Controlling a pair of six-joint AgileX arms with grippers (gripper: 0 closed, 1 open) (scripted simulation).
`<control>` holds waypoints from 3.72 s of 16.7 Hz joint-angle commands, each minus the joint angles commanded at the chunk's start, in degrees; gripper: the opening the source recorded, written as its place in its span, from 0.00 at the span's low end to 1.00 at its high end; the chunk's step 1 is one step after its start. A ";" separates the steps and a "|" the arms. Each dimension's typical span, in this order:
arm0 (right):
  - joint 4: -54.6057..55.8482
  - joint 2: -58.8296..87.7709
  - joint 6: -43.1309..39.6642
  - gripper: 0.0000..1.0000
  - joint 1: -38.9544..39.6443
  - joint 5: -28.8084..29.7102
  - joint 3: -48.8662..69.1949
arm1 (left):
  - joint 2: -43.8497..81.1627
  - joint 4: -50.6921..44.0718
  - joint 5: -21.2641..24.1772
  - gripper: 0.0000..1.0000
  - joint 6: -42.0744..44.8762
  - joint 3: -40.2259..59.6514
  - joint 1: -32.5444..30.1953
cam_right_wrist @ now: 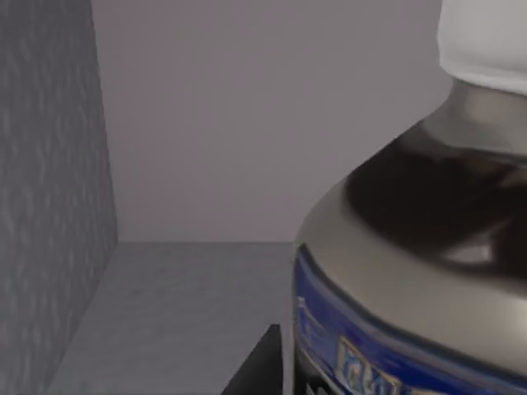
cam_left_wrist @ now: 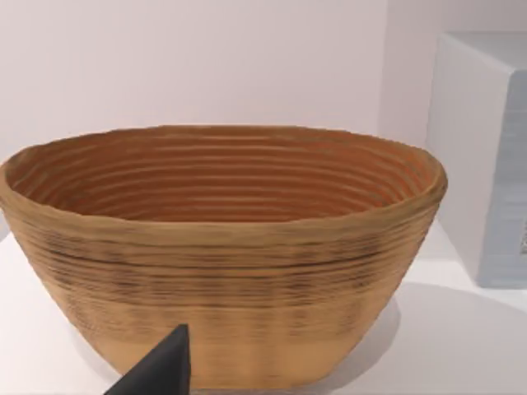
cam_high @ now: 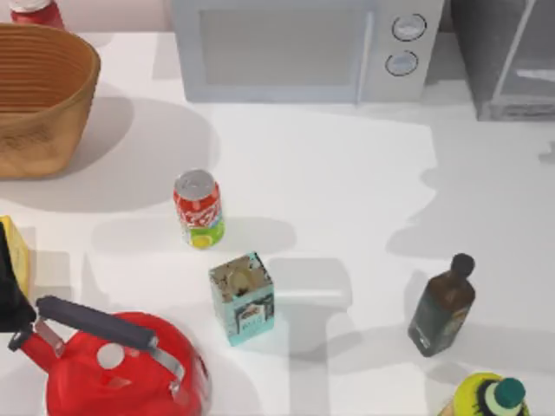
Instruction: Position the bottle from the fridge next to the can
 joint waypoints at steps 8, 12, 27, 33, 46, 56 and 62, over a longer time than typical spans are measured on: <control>0.49 5.71 -1.14 0.00 24.97 24.17 6.61 | 0.00 0.00 0.00 1.00 0.00 0.00 0.00; 3.19 10.99 -1.28 0.00 43.52 41.87 8.49 | 0.00 0.00 0.00 1.00 0.00 0.00 0.00; 13.08 21.09 -0.52 0.00 66.84 66.92 7.56 | 0.00 0.00 0.00 1.00 0.00 0.00 0.00; 13.21 21.20 -0.61 0.08 67.02 67.07 7.44 | 0.00 0.00 0.00 1.00 0.00 0.00 0.00; 13.21 21.20 -0.61 1.00 67.02 67.07 7.44 | 0.00 0.00 0.00 1.00 0.00 0.00 0.00; 13.18 20.32 -0.26 1.00 67.44 67.37 6.96 | 0.00 0.00 0.00 1.00 0.00 0.00 0.00; 14.91 18.69 -0.27 1.00 70.78 70.69 3.03 | 0.00 0.00 0.00 1.00 0.00 0.00 0.00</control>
